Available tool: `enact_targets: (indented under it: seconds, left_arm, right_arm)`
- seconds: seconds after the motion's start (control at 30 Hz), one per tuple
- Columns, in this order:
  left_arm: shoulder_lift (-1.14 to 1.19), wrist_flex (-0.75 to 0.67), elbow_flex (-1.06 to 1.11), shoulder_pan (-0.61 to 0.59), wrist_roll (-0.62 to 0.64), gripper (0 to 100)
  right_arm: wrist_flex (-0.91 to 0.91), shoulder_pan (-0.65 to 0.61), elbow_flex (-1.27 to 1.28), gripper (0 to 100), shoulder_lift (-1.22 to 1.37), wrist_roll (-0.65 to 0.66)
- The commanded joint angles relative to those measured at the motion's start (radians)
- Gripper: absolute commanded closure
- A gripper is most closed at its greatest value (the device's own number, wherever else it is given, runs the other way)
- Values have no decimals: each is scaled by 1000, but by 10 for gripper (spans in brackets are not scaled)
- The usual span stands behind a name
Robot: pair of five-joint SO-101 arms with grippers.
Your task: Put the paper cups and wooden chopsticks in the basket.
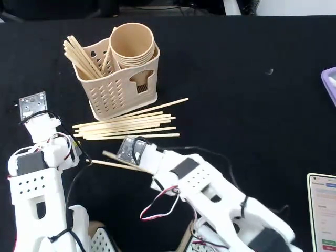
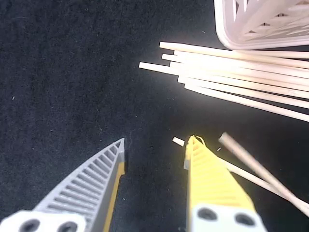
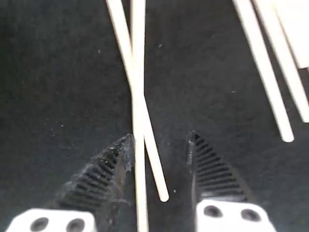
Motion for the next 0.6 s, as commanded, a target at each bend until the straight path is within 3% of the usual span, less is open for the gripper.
enact_targets:
  seconds: [0.0, 0.23, 0.37, 0.57]
  left_arm:
    - [-17, 6, -16, 4, -11, 795]
    - [-17, 6, -16, 4, -11, 795]
    - [-17, 6, -16, 4, -11, 795]
    - [-12, 6, -16, 4, -11, 795]
  right_arm:
    - [-37, -12, -50, 805, 44, -8]
    - [-74, -12, -64, 812, 125, -2]
    - [-72, -23, -70, 975, 147, 17]
    - [-34, -9, -70, 988, 12, 6]
